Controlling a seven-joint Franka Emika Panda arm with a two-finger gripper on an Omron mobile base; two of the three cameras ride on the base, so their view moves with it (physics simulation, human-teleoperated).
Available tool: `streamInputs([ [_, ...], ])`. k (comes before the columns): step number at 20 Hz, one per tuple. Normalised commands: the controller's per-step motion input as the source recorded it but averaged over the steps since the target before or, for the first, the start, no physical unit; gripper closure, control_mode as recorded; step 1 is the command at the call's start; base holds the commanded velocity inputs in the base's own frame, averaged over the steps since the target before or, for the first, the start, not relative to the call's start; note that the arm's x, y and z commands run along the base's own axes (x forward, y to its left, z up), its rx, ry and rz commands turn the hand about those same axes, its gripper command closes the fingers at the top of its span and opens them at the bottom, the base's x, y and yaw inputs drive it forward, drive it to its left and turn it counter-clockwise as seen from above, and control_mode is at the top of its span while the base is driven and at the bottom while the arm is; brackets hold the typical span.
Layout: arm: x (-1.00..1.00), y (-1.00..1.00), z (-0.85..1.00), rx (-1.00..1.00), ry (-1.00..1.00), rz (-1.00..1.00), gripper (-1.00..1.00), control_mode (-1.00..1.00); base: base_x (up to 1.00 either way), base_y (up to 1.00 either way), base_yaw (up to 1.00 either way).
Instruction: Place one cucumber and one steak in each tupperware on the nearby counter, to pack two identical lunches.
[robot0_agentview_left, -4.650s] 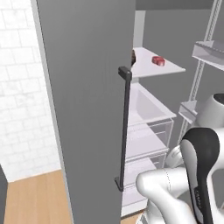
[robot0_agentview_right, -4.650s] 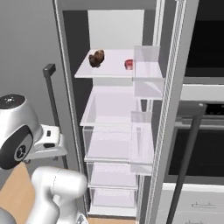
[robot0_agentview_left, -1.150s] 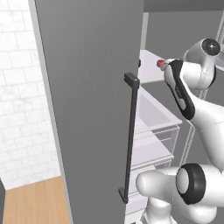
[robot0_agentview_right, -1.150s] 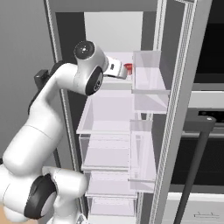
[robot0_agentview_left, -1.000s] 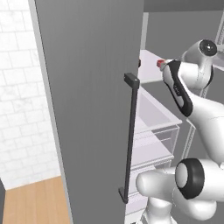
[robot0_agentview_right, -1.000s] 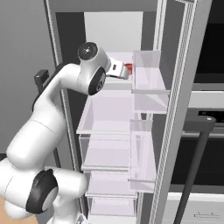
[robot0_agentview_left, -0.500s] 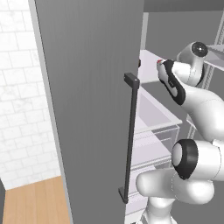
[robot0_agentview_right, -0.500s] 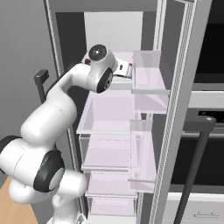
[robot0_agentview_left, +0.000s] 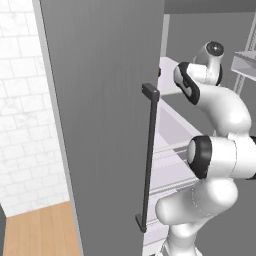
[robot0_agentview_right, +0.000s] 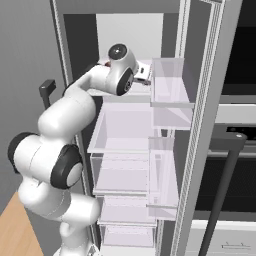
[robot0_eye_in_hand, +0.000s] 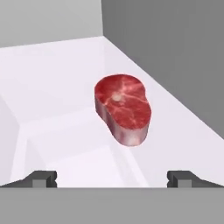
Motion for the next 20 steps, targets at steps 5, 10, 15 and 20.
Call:
streamInputs([
  [5,0.38,-0.24,-0.18,0.0,0.0,0.0,-1.0,-1.0,0.0,0.0,0.0],
  [10,0.26,-0.18,-0.25,0.0,0.0,0.0,-1.0,-1.0,0.0,0.0,0.0],
  [15,0.45,-0.03,-0.2,0.0,0.0,0.0,-1.0,-1.0,0.0,0.0,0.0],
  [20,0.42,-0.07,-0.12,0.0,0.0,0.0,-1.0,-1.0,0.0,0.0,0.0],
])
